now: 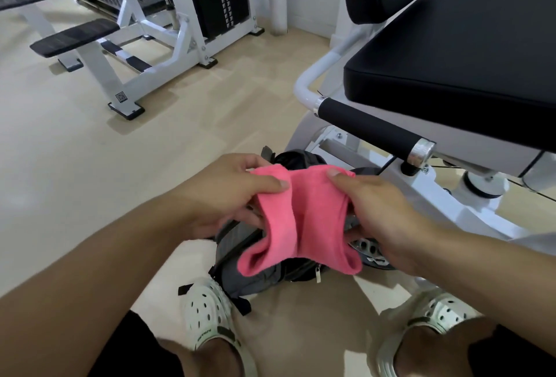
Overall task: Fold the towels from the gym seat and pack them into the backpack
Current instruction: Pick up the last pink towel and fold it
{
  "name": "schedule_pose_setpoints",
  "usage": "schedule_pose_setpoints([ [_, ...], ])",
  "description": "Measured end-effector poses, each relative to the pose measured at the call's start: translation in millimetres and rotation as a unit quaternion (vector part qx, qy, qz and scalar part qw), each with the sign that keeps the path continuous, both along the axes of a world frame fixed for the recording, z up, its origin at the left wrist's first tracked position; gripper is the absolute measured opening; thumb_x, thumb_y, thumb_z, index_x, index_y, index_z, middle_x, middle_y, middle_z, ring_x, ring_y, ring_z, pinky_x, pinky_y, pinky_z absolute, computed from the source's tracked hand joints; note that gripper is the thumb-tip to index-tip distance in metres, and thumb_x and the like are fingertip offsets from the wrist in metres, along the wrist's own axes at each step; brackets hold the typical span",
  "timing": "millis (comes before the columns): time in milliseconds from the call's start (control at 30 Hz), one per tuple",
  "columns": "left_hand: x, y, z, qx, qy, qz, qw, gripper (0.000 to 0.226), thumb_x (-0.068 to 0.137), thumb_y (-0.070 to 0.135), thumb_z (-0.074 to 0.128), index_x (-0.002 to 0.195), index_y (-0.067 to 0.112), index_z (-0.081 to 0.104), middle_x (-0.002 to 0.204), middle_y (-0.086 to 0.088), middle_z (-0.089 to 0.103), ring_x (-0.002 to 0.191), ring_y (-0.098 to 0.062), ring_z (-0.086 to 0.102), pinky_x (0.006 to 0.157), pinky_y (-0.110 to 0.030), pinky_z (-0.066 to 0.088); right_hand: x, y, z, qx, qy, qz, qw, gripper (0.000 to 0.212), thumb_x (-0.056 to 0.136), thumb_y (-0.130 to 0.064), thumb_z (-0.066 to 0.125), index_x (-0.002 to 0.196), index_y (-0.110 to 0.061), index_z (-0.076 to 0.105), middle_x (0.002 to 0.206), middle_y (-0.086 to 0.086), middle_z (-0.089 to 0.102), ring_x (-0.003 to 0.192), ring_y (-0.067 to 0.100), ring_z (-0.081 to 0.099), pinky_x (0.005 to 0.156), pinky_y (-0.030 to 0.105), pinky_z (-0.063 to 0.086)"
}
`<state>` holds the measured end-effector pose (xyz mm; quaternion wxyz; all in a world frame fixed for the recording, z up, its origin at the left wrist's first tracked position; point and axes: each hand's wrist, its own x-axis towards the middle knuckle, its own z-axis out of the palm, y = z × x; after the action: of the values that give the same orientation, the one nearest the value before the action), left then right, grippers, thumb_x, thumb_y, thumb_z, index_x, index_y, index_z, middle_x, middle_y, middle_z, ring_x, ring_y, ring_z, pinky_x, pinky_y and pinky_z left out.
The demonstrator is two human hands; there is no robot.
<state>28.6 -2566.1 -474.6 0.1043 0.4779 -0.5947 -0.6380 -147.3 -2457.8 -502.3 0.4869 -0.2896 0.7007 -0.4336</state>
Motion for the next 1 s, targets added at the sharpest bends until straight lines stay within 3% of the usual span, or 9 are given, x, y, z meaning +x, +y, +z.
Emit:
schedule_pose_setpoints([
  [167,-19.2,21.8,-6.3,0.024,0.037,0.006,0.999,0.010,0.093,0.004,0.067,0.101,0.005,0.060,0.080,-0.018,0.071,0.066,-0.027,0.072,0.055,-0.033,0.062,7.7,1.0,0.2,-0.033,-0.021,0.108,0.993,0.016,0.100,-0.021,0.061,0.104,-0.018,0.076,0.087,0.008,0.080,0.076,0.024,0.076,0.062,0.028,0.060],
  [267,-20.3,23.3,-6.1,0.026,0.041,0.020,0.999,0.010,0.094,0.002,0.065,0.101,0.004,0.059,0.074,-0.016,0.071,0.060,-0.025,0.071,0.049,-0.030,0.059,7.1,2.0,1.3,-0.040,0.000,0.124,0.991,0.016,0.100,-0.019,0.061,0.101,-0.017,0.077,0.085,0.011,0.079,0.073,0.028,0.075,0.059,0.030,0.059],
  [367,-20.9,25.0,-6.4,0.019,0.033,0.024,0.999,0.013,0.094,0.002,0.066,0.103,0.005,0.058,0.069,-0.010,0.070,0.055,-0.021,0.069,0.049,-0.031,0.059,6.1,1.4,1.6,-0.043,0.028,0.129,0.990,0.020,0.102,-0.020,0.058,0.095,-0.013,0.077,0.084,0.025,0.074,0.067,0.040,0.070,0.061,0.041,0.060],
  [500,-25.1,28.3,-6.0,0.008,0.029,0.049,0.998,0.024,0.093,0.000,0.066,0.114,0.002,0.054,0.070,-0.008,0.069,0.053,-0.020,0.069,0.047,-0.031,0.059,5.6,0.0,1.4,-0.042,0.073,0.124,0.989,0.025,0.102,-0.023,0.056,0.091,-0.012,0.076,0.082,0.026,0.072,0.063,0.032,0.064,0.066,0.051,0.060],
  [567,-27.4,31.3,-5.9,0.012,0.038,0.054,0.998,0.029,0.093,0.000,0.064,0.119,0.005,0.052,0.079,-0.012,0.069,0.059,-0.023,0.072,0.053,-0.037,0.062,7.9,0.7,4.0,-0.042,0.081,0.138,0.986,0.024,0.102,-0.021,0.055,0.093,-0.016,0.077,0.080,0.018,0.075,0.063,0.029,0.066,0.069,0.047,0.060],
  [733,-28.1,33.0,-2.8,0.036,0.042,0.040,0.998,0.026,0.098,0.008,0.055,0.123,0.016,0.054,0.080,-0.019,0.070,0.070,-0.035,0.074,0.069,-0.047,0.064,6.1,3.0,2.2,-0.035,0.076,0.160,0.984,0.028,0.103,-0.023,0.050,0.094,-0.016,0.076,0.086,0.028,0.072,0.078,0.051,0.067,0.070,0.055,0.058],
  [800,-25.6,32.0,0.5,0.046,0.061,0.045,0.996,0.024,0.100,0.010,0.046,0.122,0.015,0.056,0.089,-0.022,0.067,0.066,-0.035,0.073,0.071,-0.051,0.063,3.3,3.6,3.9,-0.046,0.072,0.162,0.983,0.024,0.100,-0.029,0.054,0.097,-0.018,0.076,0.090,0.025,0.073,0.084,0.048,0.068,0.074,0.053,0.058],
  [900,-21.5,31.1,3.8,0.050,0.075,0.045,0.995,0.035,0.098,0.008,0.037,0.127,0.014,0.057,0.108,-0.028,0.060,0.061,-0.036,0.070,0.074,-0.055,0.063,2.7,6.3,11.0,-0.070,0.097,0.193,0.974,0.015,0.089,-0.033,0.074,0.101,-0.024,0.076,0.087,0.012,0.076,0.082,0.032,0.073,0.073,0.034,0.060],
  [1000,-18.9,29.3,7.5,0.048,0.067,0.027,0.996,0.041,0.096,-0.002,0.036,0.126,0.014,0.058,0.110,-0.034,0.063,0.072,-0.045,0.073,0.074,-0.054,0.063,1.0,6.0,10.3,-0.102,0.174,0.201,0.959,0.026,0.083,-0.023,0.082,0.107,-0.029,0.076,0.088,-0.002,0.076,0.077,0.017,0.072,0.075,0.030,0.058],
])
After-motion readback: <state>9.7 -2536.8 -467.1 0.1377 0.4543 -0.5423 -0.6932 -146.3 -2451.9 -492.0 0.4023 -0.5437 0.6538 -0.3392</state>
